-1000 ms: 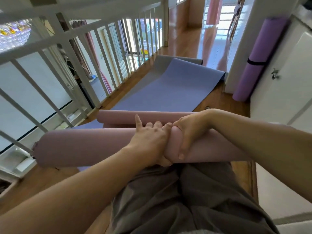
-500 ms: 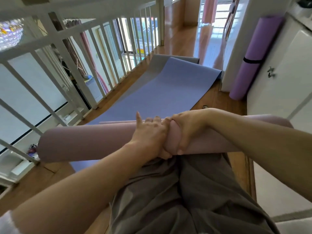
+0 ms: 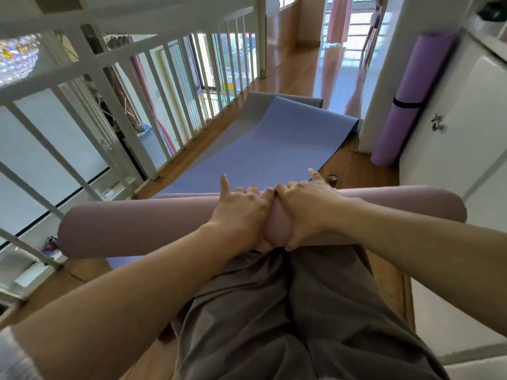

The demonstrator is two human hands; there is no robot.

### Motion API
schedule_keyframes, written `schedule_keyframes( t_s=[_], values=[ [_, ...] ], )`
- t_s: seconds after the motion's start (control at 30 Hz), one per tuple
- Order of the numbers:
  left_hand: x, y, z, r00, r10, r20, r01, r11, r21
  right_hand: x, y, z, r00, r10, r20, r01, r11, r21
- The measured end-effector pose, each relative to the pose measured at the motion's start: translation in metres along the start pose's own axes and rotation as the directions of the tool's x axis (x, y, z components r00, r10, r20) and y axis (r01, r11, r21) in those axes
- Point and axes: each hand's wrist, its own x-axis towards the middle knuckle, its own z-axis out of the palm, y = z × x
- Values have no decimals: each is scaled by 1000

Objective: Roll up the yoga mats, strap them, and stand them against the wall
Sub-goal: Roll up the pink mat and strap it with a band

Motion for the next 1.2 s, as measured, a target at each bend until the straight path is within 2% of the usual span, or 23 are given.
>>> schedule_keyframes(
  t_s=[0.07, 0.17, 0.33, 0.47, 0.53, 0.63, 0.7, 0.77, 0.87, 0.93, 1.0, 1.1, 1.13, 1.2],
  values=[
    [-15, 8, -4, 999, 35, 13, -35, 999, 17, -21, -7, 4, 999, -30, -20, 30, 1000, -7],
    [-37, 20, 3, 994, 80, 68, -79, 997, -24, -41, -15, 15, 996, -81, 32, 80, 996, 25],
    [-24, 5, -6, 982, 72, 177, -45, 988, -151, -25, -8, 5, 983, -46, 177, 21, 990, 143],
    [-36, 15, 6, 999, 52, 13, -53, 996, 77, -14, 2, -3, 959, -68, 274, -15, 956, 292],
    [-40, 18, 16, 998, 57, -20, -54, 993, 105, -14, -2, -2, 956, -34, 292, -50, 960, 275],
    [-23, 4, 6, 997, 46, 61, -45, 999, -24, -25, -14, 12, 994, 75, 76, -76, 997, 12],
    [-13, -3, -4, 989, 47, 137, -35, 996, -88, -33, -21, 27, 995, 62, -80, -71, 992, -108],
    [-10, 0, -4, 990, 29, 136, -19, 997, -72, -31, -18, 28, 994, 58, -90, -62, 997, -44],
    [-19, 17, 13, 999, -33, -18, 34, 998, 53, -15, 0, 12, 998, 52, 45, -56, 994, 94],
    [-20, 20, 22, 994, -45, -99, 53, 996, 71, -5, 4, 8, 993, 52, 102, -65, 989, 129],
    [-12, 12, 19, 995, -20, -101, 24, 999, 41, -7, -1, 15, 995, 95, 43, -98, 992, 80],
    [0, -2, 7, 1000, 12, -26, -14, 997, -77, -20, -16, 42, 969, 105, -223, -136, 982, -128],
    [3, -3, 5, 1000, 11, -14, -12, 995, -95, -22, -16, 46, 960, 95, -265, -137, 980, -146],
    [3, 1, 7, 1000, -19, -19, 18, 998, -63, -18, -11, 42, 963, 83, -255, -112, 988, -104]
  ],
)
